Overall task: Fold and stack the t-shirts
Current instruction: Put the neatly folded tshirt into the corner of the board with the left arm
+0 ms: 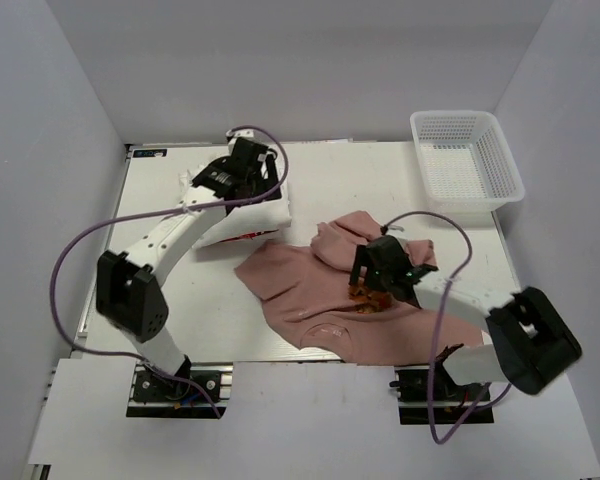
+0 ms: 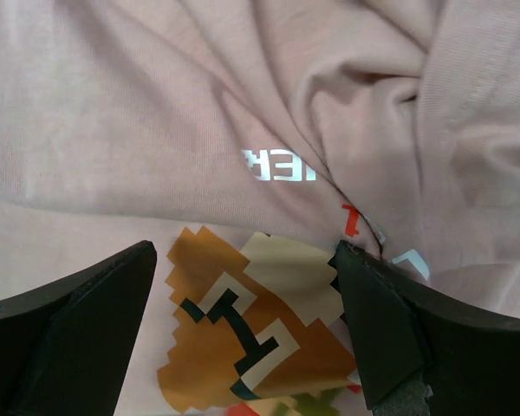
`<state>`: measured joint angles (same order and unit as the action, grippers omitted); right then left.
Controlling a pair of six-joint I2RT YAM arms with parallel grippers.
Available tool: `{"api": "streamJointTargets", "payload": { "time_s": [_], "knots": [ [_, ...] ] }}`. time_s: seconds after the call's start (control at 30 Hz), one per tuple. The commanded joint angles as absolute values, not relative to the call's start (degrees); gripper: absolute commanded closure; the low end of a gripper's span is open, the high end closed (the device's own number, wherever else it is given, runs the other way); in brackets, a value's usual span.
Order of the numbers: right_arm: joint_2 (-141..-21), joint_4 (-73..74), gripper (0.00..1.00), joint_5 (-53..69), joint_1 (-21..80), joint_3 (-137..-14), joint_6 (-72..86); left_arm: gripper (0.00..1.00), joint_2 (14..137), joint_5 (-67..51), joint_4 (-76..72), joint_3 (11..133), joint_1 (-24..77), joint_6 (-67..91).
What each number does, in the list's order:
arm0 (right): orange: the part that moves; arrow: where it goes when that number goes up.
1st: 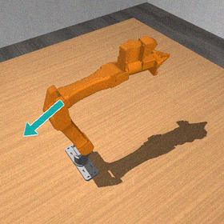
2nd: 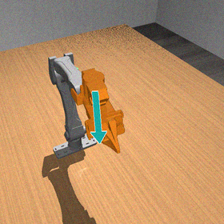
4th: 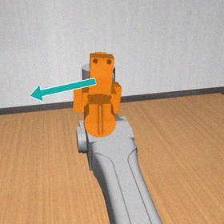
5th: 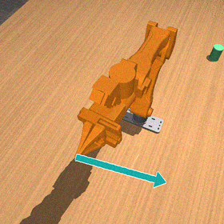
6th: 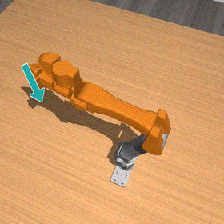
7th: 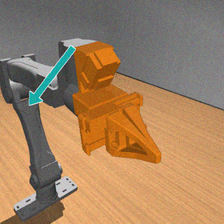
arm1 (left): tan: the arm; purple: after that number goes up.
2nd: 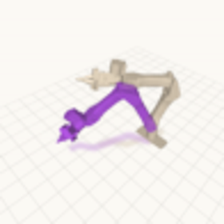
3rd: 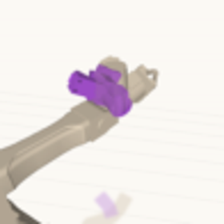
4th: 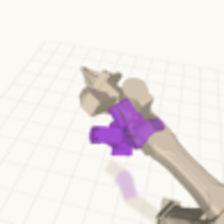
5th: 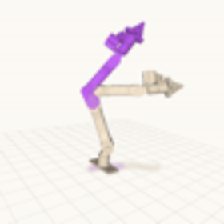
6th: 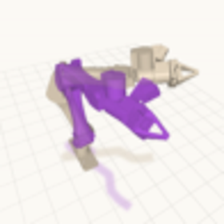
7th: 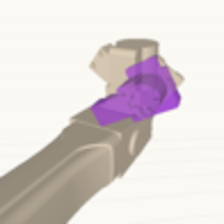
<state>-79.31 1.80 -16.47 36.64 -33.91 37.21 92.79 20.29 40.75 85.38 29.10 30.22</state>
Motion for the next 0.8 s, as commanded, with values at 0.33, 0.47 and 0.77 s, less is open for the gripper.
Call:
{"api": "streamJointTargets", "payload": {
  "time_s": [0.33, 0.47, 0.77],
  "knots": [
    [-60.03, 10.55, 0.10, -15.90, 36.04, -24.08, 34.11, 0.00, 120.76, 24.87, 50.11, 109.35, 30.50, 23.47],
    [-62.74, 11.42, 0.10, -16.96, 35.95, -25.05, 33.57, 0.00, 120.24, 26.02, 46.41, 99.34, 28.92, 23.47],
    [-69.08, 9.41, 0.10, -16.52, 36.12, -27.86, 33.05, 0.00, 120.85, 29.10, 34.99, 89.66, 22.77, 18.37]
  ]
}}
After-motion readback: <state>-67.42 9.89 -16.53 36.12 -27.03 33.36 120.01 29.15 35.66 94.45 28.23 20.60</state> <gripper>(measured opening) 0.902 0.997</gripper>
